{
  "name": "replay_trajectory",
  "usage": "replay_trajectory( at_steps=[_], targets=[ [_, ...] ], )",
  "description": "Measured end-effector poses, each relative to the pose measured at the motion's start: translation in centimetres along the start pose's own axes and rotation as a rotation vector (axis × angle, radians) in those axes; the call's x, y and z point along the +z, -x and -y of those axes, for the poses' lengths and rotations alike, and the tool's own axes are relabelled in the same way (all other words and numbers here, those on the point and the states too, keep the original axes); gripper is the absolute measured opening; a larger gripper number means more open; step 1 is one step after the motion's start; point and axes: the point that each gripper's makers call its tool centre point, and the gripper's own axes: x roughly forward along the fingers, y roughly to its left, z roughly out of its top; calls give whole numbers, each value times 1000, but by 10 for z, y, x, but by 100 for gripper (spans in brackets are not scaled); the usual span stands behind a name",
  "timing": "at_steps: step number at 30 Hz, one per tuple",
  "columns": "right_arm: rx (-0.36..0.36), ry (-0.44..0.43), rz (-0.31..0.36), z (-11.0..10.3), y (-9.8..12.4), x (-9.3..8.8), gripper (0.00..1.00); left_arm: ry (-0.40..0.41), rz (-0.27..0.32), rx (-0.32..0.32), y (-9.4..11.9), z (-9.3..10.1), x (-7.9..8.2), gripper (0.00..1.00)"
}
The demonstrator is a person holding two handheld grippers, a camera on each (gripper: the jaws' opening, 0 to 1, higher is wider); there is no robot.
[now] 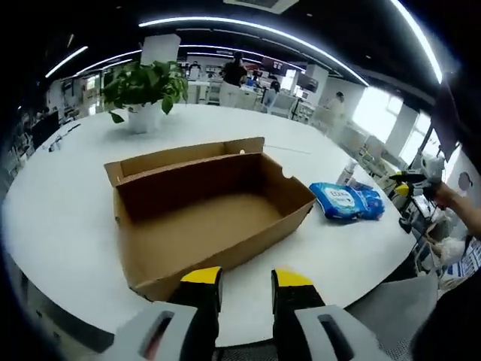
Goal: Operate the shoe box by opening the lid, removing the specified soft item, and placing it in the target area until the item is outside and the box remains undamaged.
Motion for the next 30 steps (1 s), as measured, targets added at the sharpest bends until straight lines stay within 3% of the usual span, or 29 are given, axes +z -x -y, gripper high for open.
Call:
replay_trajectory(
  at_steps=[3,9,14,18,21,25,30],
  targets=[
    [-1,-67,49,-13,-4,3,38,63,19,29,2,-11,1,25],
    [14,-152,101,-44,-15,2,39,102,38,88,8,-31,5,25],
    [24,-198,139,-62,-22,6,39,187,77,167,14,-56,8,25],
    [33,-223,157,-75,-28,7,39,269,119,266,21,-79,8,23],
    [35,-244,170,-82,-31,5,39,337,120,259,17,-85,5,23],
    [33,-267,174,-86,-34,-2,38,329,100,298,12,-95,2,24],
    [27,-295,176,-92,-33,-11,38,371,82,297,1,-101,-4,26]
  ],
)
